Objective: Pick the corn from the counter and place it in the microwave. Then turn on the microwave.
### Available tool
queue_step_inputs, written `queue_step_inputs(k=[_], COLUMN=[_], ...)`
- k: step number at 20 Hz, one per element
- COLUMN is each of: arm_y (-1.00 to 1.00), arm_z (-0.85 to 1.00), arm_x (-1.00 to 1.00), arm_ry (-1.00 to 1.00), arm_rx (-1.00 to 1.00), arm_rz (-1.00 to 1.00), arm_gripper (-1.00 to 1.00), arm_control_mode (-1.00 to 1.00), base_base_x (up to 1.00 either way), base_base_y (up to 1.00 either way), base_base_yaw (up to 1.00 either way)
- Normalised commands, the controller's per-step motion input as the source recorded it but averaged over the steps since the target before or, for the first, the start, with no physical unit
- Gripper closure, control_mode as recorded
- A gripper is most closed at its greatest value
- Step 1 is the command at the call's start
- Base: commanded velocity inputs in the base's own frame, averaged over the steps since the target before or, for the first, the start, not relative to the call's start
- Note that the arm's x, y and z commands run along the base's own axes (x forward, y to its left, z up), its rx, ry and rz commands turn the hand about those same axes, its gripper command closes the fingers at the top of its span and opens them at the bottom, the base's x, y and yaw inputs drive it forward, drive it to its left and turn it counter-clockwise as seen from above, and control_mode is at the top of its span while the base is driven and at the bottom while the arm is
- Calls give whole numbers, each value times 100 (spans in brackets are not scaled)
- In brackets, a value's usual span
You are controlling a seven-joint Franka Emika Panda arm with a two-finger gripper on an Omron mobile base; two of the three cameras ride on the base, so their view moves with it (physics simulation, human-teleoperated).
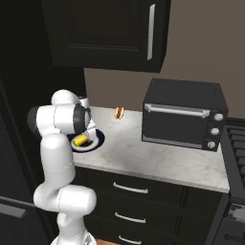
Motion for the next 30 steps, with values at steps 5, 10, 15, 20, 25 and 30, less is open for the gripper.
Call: queue_step_inputs(k=[5, 10, 15, 20, 25, 30], arm_y=[0, 0, -2, -7, -17, -20], arm_z=[-9, 1, 20, 23, 22, 26], arm_x=[0, -1, -6, -12, -16, -14], arm_ry=[0, 0, -2, 0, 0, 7], arm_rx=[0, 0, 1, 0, 0, 0], arm_rz=[-11, -7, -5, -5, -4, -1], arm_gripper=[100, 100, 100, 100, 100, 100], arm_control_mode=[-100, -100, -100, -100, -100, -100], base_base_x=[0, 0, 0, 0, 0, 0], base_base_y=[0, 0, 0, 0, 0, 0], base_base_yaw=[0, 0, 0, 0, 0, 0])
